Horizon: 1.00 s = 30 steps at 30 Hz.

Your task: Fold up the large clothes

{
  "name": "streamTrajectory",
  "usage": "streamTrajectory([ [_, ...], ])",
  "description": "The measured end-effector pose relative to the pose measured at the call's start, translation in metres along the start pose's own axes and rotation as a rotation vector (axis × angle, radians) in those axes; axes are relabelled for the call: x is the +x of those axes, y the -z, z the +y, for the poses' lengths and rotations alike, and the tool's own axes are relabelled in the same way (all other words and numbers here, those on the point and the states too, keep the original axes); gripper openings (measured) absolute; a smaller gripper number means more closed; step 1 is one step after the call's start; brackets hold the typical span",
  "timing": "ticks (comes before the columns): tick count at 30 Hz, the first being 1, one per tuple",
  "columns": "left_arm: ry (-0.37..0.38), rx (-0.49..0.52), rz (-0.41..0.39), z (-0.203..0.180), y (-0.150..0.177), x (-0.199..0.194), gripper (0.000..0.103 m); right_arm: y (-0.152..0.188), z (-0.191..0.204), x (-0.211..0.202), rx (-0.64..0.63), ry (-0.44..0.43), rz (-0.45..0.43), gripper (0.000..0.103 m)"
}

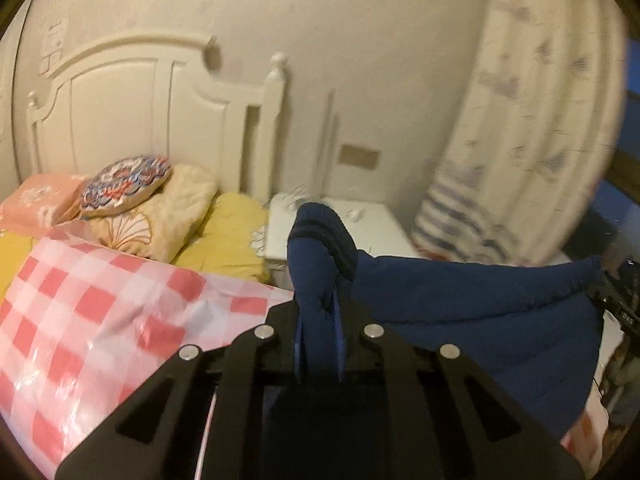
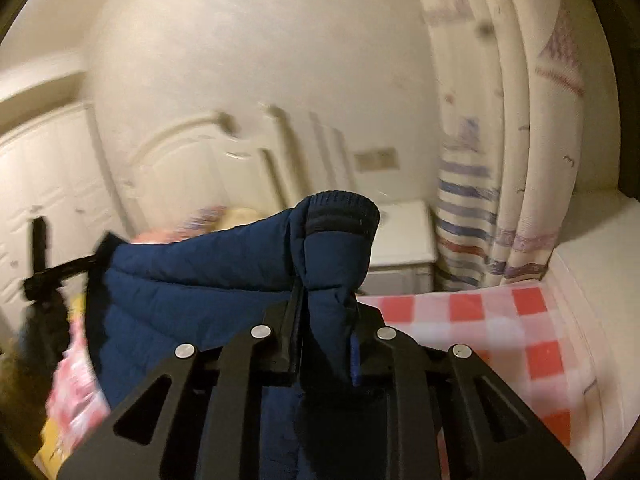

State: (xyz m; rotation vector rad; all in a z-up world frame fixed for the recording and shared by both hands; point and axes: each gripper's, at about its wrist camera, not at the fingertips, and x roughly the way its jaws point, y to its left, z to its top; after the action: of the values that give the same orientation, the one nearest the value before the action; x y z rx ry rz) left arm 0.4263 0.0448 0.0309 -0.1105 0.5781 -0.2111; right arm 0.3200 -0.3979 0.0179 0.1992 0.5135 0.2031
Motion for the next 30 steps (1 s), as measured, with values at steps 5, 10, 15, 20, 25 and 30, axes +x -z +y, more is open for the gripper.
streamTrajectory([
  [5, -0.178, 0.027, 0.122, 0.011, 0.014, 0.105, 0.012, 0.014, -0.022, 0.107, 0.064, 0.159, 0.182, 0.019],
  [10, -0.230, 0.026, 0.270, 0.028, 0.068, 0.181, 0.021, 0.069, -0.044, 0.161, 0.113, 0.210, 0.287, 0.020],
  [15, -0.186, -0.071, 0.303, 0.052, 0.067, 0.188, 0.049, 0.074, -0.057, 0.164, 0.176, 0.191, 0.294, 0.025],
  [20, -0.116, -0.218, 0.222, 0.076, 0.065, 0.163, 0.077, 0.073, -0.066, 0.162, 0.236, 0.055, 0.299, 0.070],
  [25, 0.047, -0.381, 0.066, 0.100, 0.082, 0.063, 0.088, 0.067, -0.051, 0.091, 0.173, -0.041, 0.304, 0.094],
  [30, 0.081, -0.239, 0.087, 0.093, 0.135, -0.023, 0.098, 0.112, -0.061, -0.025, 0.137, -0.092, 0.207, 0.098],
])
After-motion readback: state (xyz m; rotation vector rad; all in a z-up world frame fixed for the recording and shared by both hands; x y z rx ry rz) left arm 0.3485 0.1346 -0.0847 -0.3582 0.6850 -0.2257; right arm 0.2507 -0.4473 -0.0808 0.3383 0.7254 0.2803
